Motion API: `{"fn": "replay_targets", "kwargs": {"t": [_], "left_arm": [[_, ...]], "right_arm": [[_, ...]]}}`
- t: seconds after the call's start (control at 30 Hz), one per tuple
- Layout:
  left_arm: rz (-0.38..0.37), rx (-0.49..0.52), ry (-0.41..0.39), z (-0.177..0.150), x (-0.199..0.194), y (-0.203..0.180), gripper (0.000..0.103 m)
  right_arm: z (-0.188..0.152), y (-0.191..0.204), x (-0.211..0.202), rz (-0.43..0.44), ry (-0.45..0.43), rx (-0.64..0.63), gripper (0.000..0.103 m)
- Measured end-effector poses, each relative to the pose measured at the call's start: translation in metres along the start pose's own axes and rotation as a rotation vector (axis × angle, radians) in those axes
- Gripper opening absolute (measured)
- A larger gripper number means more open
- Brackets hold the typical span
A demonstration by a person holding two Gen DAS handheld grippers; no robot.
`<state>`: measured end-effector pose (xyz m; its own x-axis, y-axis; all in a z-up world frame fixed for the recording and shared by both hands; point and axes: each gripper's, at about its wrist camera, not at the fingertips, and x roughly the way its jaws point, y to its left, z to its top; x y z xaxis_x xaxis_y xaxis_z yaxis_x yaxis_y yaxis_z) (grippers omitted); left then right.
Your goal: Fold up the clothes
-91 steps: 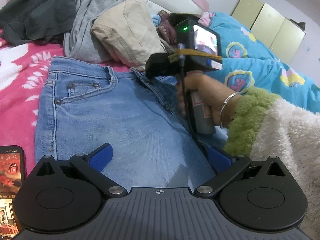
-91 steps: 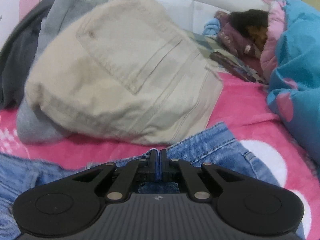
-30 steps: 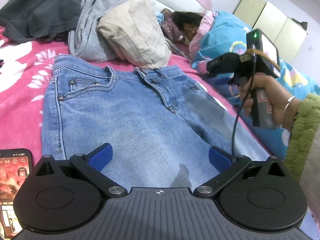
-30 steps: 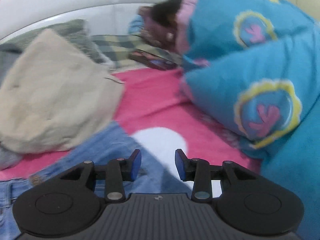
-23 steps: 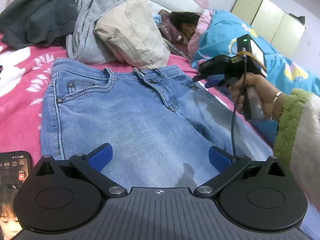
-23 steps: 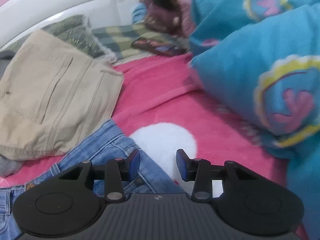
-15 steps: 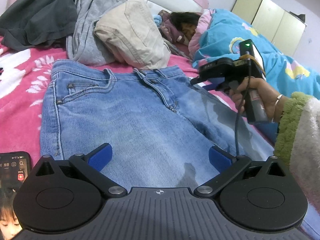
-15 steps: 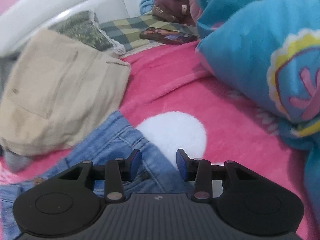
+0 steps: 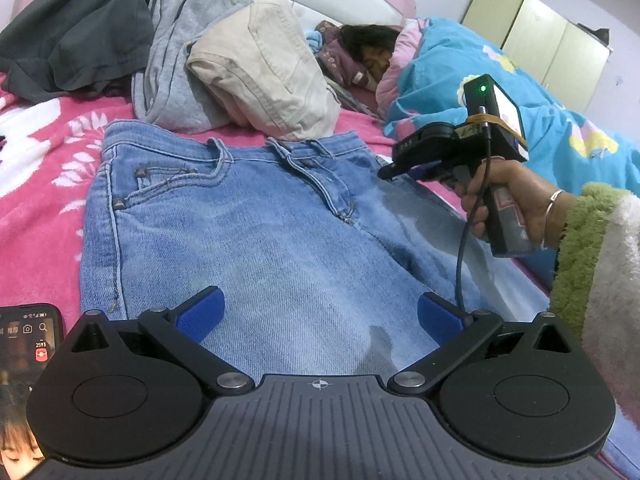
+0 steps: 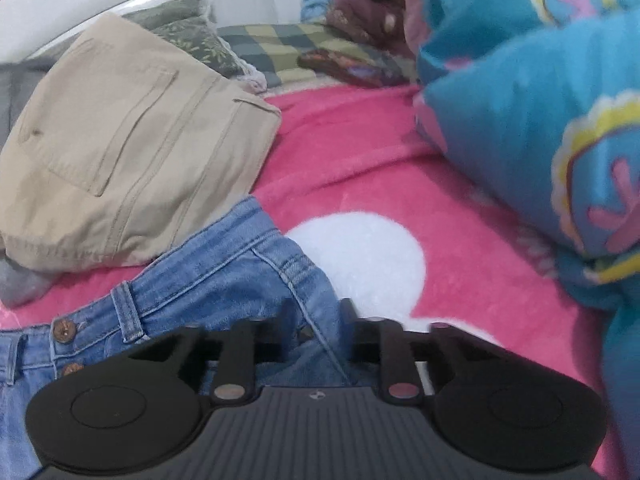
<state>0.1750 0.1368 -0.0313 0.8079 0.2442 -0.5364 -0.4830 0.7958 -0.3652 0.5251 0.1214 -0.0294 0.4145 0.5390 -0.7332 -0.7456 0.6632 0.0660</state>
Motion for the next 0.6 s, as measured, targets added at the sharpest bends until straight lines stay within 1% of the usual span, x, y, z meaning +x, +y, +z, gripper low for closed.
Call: {"fn": "replay_targets", "kwargs": {"t": [0.13,0.17,0.3,0.4,0.47,0.53,0.57,0.6], "left_arm": [[-0.007,-0.003,0.002,0.000,0.000,0.002,0.103],[-0.007,-0.002,0.003,0.000,0.000,0.003,0.103],[-0.007,0.002,0.003,0.000,0.000,0.004,0.103],[-0.006,0.006,0.002,-0.001,0.001,0.004,0.103],[-0.005,0.009,0.002,-0.001,0.001,0.003,0.103],[-0.009,0.007,0.001,-0.001,0.001,0.004,0.103],[-0.012,0.006,0.001,-0.001,0.000,0.005,0.103],[-0.015,0.004,0.002,-0.001,0.000,0.006,0.103]], "right_arm": [[0.004,0.008,-0.017,-0.035,-0.091,-0.038,0.018],[0.005,0.009,-0.018,-0.047,-0.101,-0.046,0.018],[0.005,0.017,-0.012,-0.108,-0.113,-0.098,0.018],[0.000,0.020,0.000,-0.143,-0.102,-0.122,0.018],[-0.004,0.020,0.011,-0.155,-0.077,-0.122,0.019],[-0.006,0.022,0.014,-0.174,-0.075,-0.125,0.022],[-0.004,0.022,0.010,-0.184,-0.080,-0.123,0.031],[-0.002,0.021,0.006,-0.194,-0.081,-0.119,0.042]]}}
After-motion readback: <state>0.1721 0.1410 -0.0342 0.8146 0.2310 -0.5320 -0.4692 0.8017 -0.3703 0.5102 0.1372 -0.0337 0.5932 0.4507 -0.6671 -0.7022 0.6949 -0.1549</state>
